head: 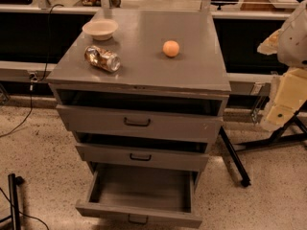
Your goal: Close bottom drawer
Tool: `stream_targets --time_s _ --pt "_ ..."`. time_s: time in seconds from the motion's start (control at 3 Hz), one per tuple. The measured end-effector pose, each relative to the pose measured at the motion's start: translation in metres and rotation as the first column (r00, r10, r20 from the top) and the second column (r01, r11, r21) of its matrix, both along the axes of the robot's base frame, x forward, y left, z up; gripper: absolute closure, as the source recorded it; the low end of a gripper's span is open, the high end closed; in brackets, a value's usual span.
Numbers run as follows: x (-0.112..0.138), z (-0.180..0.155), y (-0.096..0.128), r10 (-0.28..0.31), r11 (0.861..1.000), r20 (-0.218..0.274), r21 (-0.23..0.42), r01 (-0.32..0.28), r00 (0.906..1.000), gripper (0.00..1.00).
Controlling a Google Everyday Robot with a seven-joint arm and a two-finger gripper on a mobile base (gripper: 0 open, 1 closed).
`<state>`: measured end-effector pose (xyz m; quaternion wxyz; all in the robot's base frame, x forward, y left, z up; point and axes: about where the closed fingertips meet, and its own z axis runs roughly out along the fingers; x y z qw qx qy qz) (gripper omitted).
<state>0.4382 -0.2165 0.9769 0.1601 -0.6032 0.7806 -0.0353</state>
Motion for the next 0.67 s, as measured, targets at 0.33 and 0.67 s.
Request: stream_targets --time_s 0.33,0.67 --pt "0.0 0.0 0.0 0.0 1.0 0.0 0.0 0.0 1.0 0.0" --pt "0.005 -0.014 0.008 0.04 0.999 -0.042 -0.006 -0.04 0.9983 0.0"
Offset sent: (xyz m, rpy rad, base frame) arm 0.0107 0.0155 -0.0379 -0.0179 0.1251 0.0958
